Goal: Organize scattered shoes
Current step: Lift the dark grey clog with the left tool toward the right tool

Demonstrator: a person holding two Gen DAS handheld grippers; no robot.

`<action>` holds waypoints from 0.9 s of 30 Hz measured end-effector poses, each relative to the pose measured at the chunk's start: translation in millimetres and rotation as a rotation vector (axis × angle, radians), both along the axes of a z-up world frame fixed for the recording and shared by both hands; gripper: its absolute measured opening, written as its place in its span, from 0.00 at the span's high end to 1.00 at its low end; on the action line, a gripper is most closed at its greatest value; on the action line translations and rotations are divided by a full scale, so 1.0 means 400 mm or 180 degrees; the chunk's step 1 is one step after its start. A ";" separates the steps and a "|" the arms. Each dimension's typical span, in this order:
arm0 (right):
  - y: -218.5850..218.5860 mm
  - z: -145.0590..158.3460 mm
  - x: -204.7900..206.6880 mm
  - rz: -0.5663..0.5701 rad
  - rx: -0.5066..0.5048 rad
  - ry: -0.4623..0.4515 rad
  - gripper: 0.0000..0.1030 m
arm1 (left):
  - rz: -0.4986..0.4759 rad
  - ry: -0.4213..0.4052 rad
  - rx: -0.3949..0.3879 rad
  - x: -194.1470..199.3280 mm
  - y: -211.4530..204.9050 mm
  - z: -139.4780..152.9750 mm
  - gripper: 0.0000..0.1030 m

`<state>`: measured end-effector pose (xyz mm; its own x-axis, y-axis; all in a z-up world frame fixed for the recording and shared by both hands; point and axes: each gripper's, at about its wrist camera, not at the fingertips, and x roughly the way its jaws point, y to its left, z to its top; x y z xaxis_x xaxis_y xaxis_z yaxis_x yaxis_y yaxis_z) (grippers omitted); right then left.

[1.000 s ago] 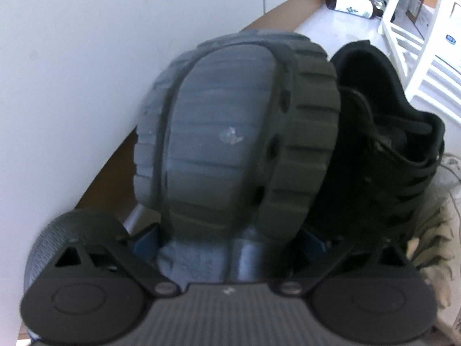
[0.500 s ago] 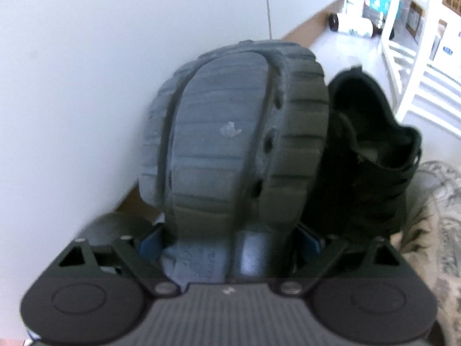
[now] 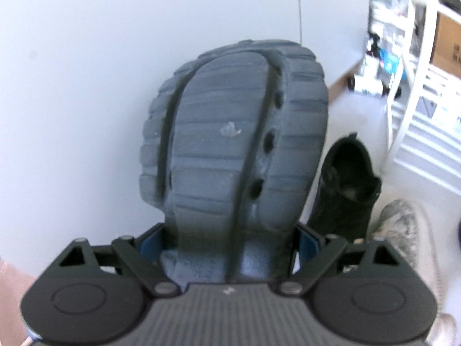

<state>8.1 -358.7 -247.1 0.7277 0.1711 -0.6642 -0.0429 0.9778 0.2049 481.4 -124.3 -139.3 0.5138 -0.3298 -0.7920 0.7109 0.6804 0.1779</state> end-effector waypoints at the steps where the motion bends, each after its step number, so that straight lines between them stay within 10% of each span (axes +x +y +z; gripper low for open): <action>1: 0.004 0.010 0.000 -0.0025 0.0025 -0.0043 0.07 | 0.0020 -0.0009 -0.0026 -0.018 0.013 0.026 0.10; 19: 0.072 0.035 -0.003 0.0083 0.0094 -0.0172 0.07 | 0.0177 -0.0165 -0.0226 -0.302 0.116 0.271 0.11; 27: 0.087 0.020 -0.008 0.0127 0.0095 -0.0090 0.07 | 0.0202 -0.0069 -0.0507 -0.479 0.177 0.248 0.10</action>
<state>5.1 -324.1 -238.9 0.7383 0.2196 -0.6377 -0.0878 0.9687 0.2320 290.0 -53.4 -40.0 0.5541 -0.4167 -0.7207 0.6629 0.7445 0.0791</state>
